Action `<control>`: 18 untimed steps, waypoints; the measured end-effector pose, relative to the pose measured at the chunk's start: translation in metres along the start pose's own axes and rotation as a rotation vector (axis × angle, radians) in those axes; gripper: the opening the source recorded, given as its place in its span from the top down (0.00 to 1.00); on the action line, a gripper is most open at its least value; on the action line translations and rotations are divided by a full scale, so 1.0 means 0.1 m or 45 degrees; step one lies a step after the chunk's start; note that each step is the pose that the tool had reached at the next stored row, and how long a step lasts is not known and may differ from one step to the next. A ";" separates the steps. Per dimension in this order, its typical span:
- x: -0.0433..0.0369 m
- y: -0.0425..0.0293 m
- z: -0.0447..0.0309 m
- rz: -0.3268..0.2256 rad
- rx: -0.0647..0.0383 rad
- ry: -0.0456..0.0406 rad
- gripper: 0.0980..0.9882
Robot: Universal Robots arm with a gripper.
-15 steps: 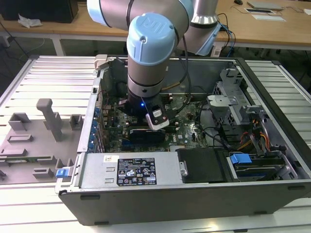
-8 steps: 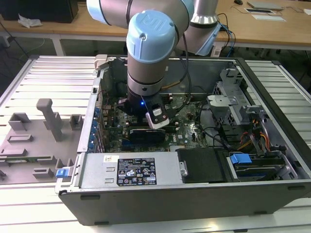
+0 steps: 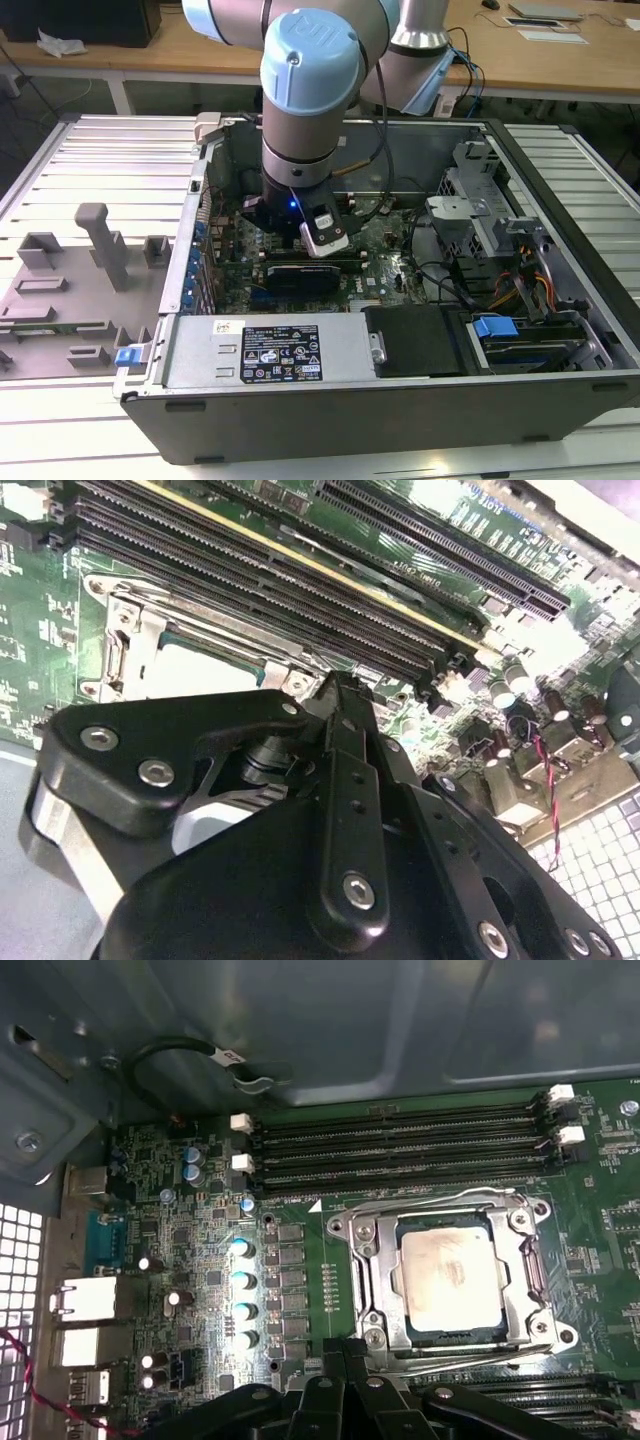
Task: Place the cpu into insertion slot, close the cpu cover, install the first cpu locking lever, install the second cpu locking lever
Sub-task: 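Install the second cpu locking lever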
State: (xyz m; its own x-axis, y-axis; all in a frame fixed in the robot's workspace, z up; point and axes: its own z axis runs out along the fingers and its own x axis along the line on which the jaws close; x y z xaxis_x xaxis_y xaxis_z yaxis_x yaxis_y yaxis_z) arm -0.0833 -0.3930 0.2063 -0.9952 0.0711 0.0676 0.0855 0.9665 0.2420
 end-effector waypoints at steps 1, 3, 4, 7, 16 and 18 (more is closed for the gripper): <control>0.003 0.000 0.001 0.000 0.001 0.000 0.99; 0.008 -0.004 0.019 -0.001 0.001 0.000 0.99; 0.009 -0.008 0.030 -0.001 0.001 0.000 0.99; 0.017 -0.014 0.052 -0.001 0.001 0.000 0.99; 0.030 -0.026 0.105 -0.003 -0.001 0.000 0.99; 0.033 -0.020 0.073 -0.002 0.000 0.000 0.99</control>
State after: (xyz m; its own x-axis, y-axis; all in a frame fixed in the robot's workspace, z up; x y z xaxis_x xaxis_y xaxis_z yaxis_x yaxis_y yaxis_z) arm -0.0871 -0.3929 0.1990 -0.9953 0.0694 0.0672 0.0837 0.9667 0.2418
